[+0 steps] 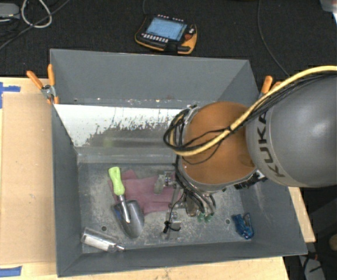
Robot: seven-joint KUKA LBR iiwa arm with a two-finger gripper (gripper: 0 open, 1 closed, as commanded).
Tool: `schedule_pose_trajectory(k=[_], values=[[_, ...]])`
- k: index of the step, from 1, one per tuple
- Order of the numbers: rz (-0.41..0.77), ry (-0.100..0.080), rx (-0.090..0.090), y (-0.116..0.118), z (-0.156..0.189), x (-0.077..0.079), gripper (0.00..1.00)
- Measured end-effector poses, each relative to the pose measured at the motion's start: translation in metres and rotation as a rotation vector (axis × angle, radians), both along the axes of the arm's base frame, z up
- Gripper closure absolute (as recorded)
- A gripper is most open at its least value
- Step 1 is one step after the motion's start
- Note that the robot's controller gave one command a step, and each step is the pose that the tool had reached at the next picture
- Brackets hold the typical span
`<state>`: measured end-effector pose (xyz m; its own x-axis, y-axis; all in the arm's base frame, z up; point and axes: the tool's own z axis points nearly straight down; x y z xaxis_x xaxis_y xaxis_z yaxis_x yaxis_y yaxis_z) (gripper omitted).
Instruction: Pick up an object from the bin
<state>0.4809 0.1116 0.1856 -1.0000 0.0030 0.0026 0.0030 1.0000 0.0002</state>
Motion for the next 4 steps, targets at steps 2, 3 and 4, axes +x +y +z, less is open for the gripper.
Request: schedule_pose_trajectory(k=[2, 3, 4], values=[[-0.121, -0.003, 0.001, -0.022, -0.116, 0.094, 0.0], [-0.465, 0.01, -0.002, -0.013, -0.116, 0.087, 0.0], [-0.132, -0.001, 0.001, -0.022, -0.116, 0.093, 0.0]])
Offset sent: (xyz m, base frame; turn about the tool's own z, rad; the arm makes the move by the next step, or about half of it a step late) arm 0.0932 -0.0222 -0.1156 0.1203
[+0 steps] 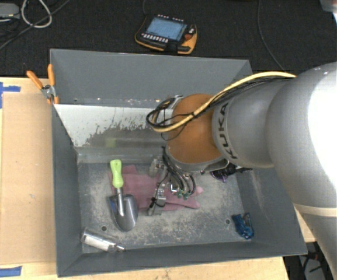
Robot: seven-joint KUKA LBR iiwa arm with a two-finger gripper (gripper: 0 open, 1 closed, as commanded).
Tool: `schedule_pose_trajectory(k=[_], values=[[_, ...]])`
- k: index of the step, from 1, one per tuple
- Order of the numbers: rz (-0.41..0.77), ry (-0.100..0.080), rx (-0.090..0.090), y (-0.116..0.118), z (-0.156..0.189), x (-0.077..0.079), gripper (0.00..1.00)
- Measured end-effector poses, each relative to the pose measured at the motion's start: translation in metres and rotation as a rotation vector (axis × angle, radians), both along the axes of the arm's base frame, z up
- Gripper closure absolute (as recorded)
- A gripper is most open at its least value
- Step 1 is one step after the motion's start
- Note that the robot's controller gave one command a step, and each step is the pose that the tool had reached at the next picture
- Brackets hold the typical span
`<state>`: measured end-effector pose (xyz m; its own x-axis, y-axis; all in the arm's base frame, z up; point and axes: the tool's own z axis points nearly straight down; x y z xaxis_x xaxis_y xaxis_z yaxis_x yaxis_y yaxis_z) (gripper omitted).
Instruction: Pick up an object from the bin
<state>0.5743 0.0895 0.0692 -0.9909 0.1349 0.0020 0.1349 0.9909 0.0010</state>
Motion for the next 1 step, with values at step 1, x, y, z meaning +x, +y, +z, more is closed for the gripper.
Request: schedule_pose_trajectory(k=[1], values=[[-0.582, 0.01, -0.003, 0.0426, 0.0008, 0.0205, 1.0]])
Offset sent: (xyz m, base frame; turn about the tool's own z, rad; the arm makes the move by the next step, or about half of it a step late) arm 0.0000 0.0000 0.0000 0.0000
